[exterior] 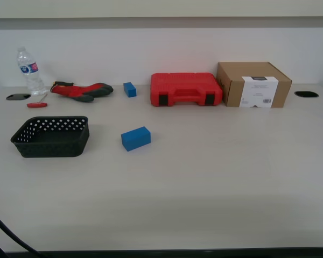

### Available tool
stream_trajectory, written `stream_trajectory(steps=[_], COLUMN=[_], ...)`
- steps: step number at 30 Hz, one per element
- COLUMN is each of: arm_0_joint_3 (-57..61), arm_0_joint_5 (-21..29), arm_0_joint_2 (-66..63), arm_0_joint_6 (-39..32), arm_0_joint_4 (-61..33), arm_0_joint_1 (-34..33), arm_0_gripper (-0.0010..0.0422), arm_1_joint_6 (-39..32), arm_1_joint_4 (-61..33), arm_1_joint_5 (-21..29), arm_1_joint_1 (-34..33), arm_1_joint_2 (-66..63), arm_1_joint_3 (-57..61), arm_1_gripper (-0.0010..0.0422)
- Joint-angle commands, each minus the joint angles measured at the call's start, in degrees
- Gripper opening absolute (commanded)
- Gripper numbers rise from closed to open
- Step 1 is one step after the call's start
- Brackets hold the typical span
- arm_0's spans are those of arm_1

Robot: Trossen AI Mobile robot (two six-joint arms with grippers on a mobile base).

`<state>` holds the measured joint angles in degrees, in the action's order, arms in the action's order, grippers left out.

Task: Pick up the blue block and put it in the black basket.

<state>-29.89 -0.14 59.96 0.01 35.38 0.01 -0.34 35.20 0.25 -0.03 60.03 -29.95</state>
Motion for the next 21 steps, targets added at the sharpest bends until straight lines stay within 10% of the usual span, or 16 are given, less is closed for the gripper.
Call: stream_trajectory(steps=[1, 16, 21], arm_0_joint_3=[-0.07, -0.07, -0.07], arm_0_joint_5=[0.02, 0.02, 0.02], arm_0_joint_2=[0.02, 0.02, 0.02], arm_0_joint_6=[0.00, 0.00, 0.00], arm_0_joint_4=[0.15, 0.15, 0.15], arm_0_joint_1=[-0.02, -0.02, 0.00], arm_0_gripper=[0.0000, 0.0000, 0.0000], arm_1_joint_6=[-0.09, 0.09, 0.28], arm_1_joint_4=[0.20, 0.20, -0.63], arm_1_joint_5=[0.00, 0.07, 7.19], arm_1_joint_1=[0.00, 0.00, -0.04], arm_1_joint_2=[0.00, 0.00, 0.07], arm_1_joint_3=[-0.04, -0.04, -0.04], arm_1_gripper=[0.0000, 0.0000, 0.0000])
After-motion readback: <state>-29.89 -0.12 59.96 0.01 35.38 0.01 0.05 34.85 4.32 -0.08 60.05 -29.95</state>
